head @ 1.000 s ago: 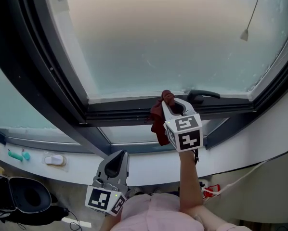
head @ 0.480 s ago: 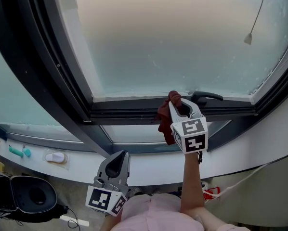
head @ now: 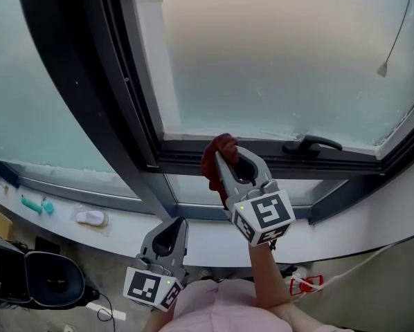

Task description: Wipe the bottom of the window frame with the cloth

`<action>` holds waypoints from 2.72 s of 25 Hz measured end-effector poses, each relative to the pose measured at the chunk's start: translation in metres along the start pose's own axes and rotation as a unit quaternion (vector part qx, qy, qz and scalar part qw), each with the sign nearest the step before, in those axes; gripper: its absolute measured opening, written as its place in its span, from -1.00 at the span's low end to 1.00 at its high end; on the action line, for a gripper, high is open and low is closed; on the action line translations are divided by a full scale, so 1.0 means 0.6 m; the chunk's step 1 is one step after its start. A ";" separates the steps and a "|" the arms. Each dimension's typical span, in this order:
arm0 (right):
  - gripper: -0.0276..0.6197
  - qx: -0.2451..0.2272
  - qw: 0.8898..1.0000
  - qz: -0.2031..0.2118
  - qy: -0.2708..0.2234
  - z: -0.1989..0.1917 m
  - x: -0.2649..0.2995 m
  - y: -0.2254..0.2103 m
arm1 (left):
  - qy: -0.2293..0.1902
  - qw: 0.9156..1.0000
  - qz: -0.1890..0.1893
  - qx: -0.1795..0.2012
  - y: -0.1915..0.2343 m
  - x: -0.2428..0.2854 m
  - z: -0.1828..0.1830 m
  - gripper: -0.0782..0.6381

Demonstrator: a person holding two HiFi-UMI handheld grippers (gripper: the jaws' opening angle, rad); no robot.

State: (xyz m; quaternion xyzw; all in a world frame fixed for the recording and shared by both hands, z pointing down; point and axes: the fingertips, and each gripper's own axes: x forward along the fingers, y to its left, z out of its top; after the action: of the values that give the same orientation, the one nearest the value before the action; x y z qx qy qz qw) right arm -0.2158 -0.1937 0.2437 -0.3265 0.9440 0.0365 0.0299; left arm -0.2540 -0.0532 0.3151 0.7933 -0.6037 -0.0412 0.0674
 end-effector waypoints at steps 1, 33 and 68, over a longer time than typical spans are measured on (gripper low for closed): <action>-0.71 0.002 1.000 0.016 0.004 -0.006 0.017 0.029 | 0.000 1.000 0.005 0.001 0.009 -0.009 0.001 -0.78; -0.72 -0.031 0.987 -0.007 0.159 -0.128 0.109 0.073 | -0.006 0.999 0.043 -0.009 0.074 -0.086 -0.002 -0.78; -0.72 -0.027 0.980 -0.096 0.173 -0.127 -0.055 -0.137 | -0.006 1.000 -0.022 0.000 -0.075 0.005 -0.007 -0.78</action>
State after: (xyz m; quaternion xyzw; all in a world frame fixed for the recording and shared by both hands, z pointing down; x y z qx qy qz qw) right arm -0.1414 -0.2448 0.3184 -0.4173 0.8980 0.0014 -0.1392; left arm -0.2098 -0.0438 0.3123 0.8062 -0.5863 -0.0478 0.0629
